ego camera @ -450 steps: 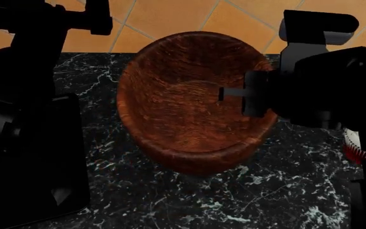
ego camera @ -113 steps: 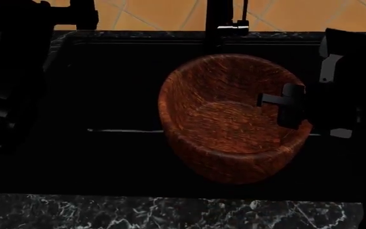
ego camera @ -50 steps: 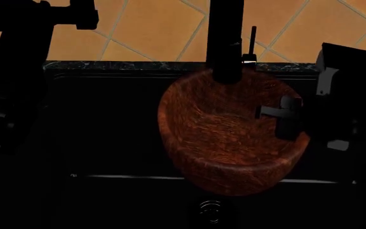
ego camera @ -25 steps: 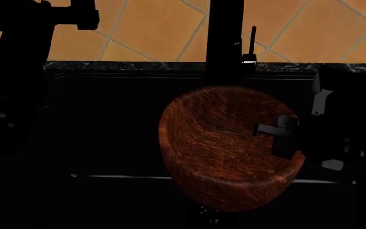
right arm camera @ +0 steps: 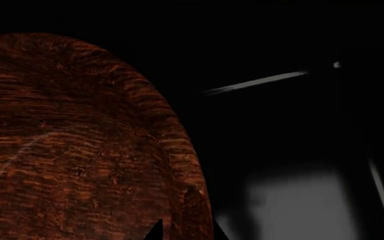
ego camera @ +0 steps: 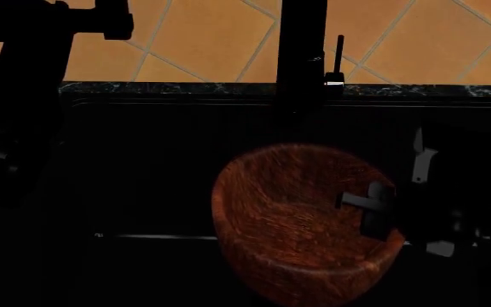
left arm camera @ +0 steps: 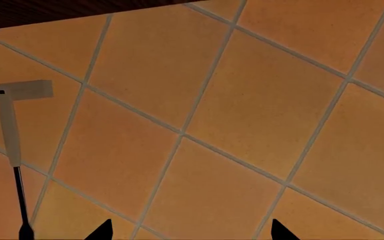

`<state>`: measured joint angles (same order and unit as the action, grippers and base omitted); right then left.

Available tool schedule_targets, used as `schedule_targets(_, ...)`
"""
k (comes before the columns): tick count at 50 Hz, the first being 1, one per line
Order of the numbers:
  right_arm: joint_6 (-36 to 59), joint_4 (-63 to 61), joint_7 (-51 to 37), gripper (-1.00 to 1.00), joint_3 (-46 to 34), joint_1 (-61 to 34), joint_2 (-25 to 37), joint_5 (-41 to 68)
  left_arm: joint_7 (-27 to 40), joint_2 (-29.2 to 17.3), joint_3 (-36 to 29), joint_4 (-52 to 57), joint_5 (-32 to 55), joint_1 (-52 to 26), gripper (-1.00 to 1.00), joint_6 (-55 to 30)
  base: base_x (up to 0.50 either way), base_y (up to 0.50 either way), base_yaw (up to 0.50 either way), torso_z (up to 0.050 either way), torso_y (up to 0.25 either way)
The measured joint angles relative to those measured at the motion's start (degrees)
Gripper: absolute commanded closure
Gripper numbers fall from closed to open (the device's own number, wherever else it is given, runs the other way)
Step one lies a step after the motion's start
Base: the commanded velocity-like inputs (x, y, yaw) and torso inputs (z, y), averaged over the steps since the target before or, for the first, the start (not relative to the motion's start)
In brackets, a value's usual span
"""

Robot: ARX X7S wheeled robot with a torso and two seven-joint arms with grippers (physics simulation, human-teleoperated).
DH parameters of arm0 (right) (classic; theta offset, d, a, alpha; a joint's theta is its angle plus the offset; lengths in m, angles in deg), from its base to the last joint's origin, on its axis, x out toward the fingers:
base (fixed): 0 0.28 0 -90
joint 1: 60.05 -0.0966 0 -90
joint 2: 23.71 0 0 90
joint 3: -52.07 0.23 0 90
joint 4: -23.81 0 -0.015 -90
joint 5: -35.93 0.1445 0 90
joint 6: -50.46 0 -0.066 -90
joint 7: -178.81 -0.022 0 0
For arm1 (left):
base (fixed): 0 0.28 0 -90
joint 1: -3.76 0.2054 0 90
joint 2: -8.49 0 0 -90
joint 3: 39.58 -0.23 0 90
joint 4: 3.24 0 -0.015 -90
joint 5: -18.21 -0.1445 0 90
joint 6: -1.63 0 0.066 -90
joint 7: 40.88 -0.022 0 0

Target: Move the fresh-baked cupcake off the tray onto the counter, and place the bowl used for mixing into the sink.

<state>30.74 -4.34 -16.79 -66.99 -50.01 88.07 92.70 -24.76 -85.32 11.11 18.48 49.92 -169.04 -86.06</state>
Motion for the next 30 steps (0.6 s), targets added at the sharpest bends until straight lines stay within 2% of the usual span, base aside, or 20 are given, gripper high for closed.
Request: schedule_targets(30, -2.1, 2.0, 0.0, 1.0, -0.1, 3.2, -0.2, -0.7, -0.2, -0.3, -0.5, 1.1, 0.7, 0.4, -1.0, -0.2, 0.0, 0.0, 0.0, 0.0, 0.0)
